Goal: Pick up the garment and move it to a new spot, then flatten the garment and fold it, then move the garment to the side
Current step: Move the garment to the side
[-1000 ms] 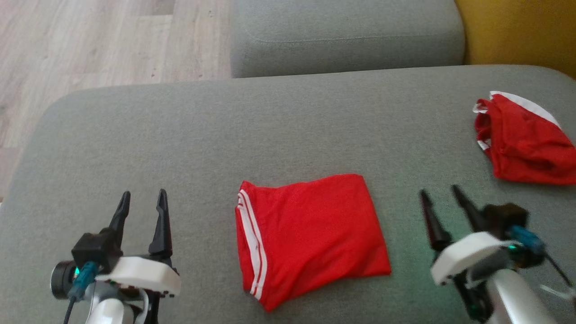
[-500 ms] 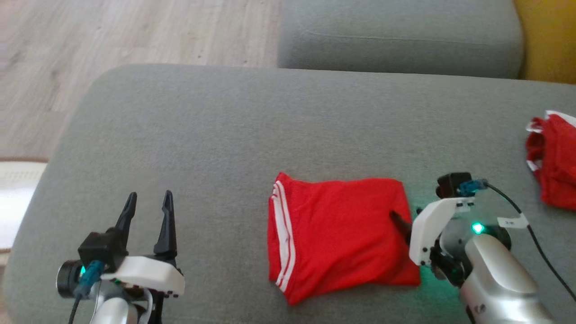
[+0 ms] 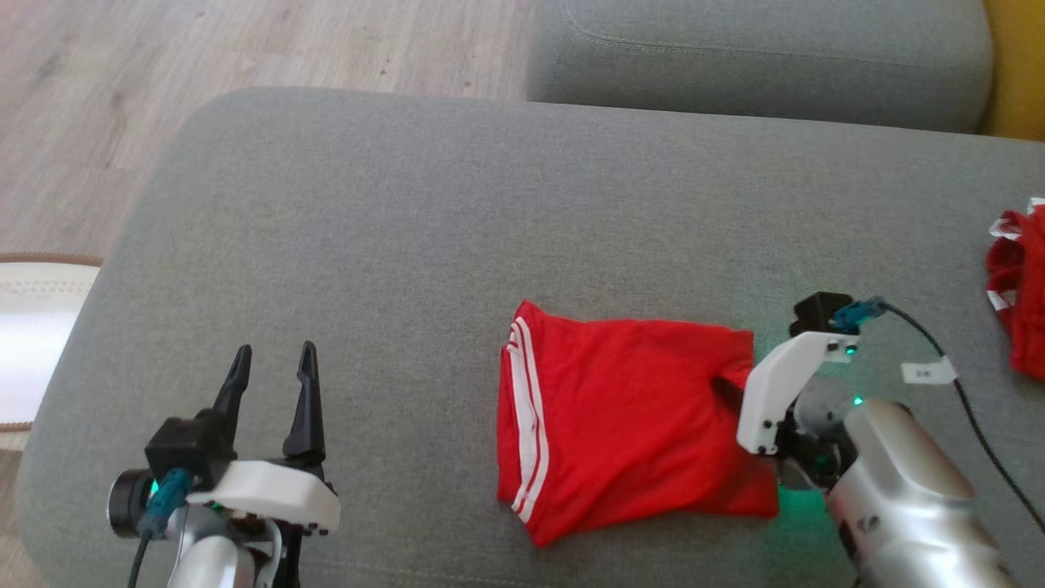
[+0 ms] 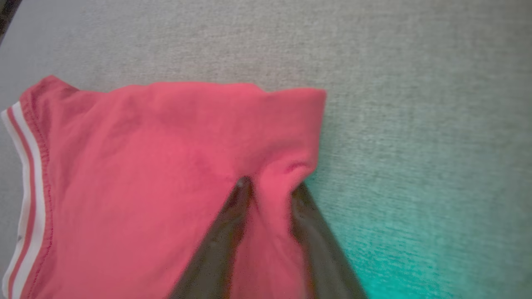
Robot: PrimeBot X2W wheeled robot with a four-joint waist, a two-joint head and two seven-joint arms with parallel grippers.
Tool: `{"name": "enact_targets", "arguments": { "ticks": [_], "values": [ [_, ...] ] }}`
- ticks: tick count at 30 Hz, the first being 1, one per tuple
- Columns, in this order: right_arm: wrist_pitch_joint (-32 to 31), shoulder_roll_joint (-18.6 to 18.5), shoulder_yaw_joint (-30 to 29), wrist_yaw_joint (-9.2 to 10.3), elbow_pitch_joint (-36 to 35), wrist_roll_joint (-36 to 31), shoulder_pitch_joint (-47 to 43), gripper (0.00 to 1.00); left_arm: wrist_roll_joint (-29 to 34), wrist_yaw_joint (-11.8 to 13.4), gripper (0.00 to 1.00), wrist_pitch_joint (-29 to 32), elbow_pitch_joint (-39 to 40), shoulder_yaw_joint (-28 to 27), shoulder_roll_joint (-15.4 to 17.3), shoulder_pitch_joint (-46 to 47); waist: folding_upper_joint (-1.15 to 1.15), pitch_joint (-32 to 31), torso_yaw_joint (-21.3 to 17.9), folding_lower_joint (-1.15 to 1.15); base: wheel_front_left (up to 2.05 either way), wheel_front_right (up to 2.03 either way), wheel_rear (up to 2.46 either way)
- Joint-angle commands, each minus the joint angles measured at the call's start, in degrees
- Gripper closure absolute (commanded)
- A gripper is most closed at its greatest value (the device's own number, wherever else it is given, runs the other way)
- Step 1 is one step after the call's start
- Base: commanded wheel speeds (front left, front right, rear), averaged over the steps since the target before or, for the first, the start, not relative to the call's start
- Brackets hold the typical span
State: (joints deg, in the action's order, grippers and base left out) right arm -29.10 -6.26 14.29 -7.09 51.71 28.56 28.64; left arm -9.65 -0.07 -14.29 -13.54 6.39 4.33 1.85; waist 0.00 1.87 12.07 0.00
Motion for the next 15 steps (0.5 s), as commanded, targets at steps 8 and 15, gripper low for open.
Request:
{"name": "enact_targets", "arguments": {
  "ticks": [8,15],
  "values": [
    [8.8,-1.2,5.0,-0.40,-3.9,3.1,1.0,1.00,1.0,-1.3,0.00,-0.7,1.7,-2.7,-0.3,3.7,0.00,-1.1,-4.5,0.00,0.00,0.00,0.00],
    [13.6,-4.5,5.1,-0.40,-5.6,4.3,2.7,1.00,1.2,-2.5,0.00,-0.7,2.6,-1.2,-0.8,4.3,0.00,-1.7,-11.7,0.00,0.00,0.00,0.00]
  ]
}}
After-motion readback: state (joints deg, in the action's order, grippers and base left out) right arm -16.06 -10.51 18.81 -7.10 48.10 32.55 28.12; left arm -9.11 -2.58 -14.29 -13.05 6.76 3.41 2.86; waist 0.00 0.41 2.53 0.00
